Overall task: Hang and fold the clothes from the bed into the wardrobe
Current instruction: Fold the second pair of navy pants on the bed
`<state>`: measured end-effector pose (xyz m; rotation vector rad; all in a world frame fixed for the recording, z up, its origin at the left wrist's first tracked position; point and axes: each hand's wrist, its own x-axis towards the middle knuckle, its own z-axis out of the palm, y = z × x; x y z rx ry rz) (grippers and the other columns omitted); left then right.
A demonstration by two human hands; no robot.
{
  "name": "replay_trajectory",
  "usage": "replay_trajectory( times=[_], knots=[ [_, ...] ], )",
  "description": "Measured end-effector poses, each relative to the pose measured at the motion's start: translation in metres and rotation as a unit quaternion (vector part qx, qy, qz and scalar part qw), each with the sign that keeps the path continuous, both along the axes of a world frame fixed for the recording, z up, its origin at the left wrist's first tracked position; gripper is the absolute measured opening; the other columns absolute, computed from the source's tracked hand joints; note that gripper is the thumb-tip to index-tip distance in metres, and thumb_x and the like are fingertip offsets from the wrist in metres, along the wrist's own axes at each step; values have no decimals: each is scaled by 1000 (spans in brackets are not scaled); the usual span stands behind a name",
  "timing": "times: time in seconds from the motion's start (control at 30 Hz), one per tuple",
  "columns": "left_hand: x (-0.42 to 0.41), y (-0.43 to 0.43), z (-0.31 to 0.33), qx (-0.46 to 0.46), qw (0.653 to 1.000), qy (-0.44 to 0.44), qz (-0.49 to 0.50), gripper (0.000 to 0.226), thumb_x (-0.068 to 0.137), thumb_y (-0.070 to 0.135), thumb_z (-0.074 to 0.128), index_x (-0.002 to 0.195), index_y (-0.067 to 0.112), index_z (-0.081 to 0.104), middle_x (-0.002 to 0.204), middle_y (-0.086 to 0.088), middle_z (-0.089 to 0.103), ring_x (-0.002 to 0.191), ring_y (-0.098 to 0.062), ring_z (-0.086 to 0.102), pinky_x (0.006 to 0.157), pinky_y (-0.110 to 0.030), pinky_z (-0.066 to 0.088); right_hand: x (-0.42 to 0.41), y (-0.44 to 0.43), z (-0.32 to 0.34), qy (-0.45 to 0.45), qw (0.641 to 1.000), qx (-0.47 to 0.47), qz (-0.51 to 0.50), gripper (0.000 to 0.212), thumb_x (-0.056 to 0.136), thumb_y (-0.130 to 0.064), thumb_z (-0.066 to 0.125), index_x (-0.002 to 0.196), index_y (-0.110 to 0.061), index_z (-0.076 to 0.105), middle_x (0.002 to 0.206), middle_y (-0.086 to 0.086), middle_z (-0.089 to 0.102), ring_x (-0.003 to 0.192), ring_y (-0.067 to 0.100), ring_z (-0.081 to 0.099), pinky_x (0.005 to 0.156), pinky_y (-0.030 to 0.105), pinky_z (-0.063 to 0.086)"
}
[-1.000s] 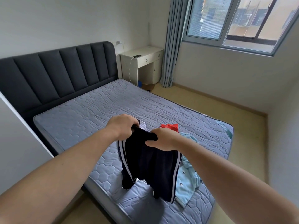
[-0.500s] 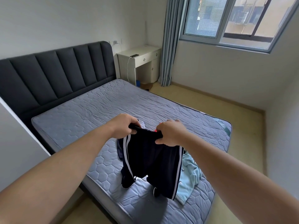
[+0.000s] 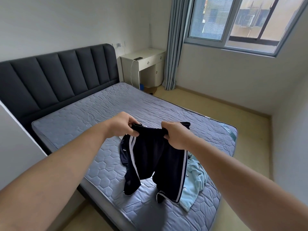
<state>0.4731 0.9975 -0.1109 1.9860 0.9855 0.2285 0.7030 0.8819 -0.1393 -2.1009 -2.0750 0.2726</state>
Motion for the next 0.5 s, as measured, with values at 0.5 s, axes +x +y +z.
replay_trajectory(
  times=[0.5],
  knots=[
    [12, 5, 16, 11, 988, -92, -126, 24, 68, 24, 90, 91, 26, 82, 161, 31, 20, 150, -3, 21, 122, -41, 21, -11, -17, 61, 29, 960, 202, 192, 42, 84, -36, 80, 58, -16, 54, 63, -6, 48, 56, 7, 40, 55, 29, 41]
  ],
)
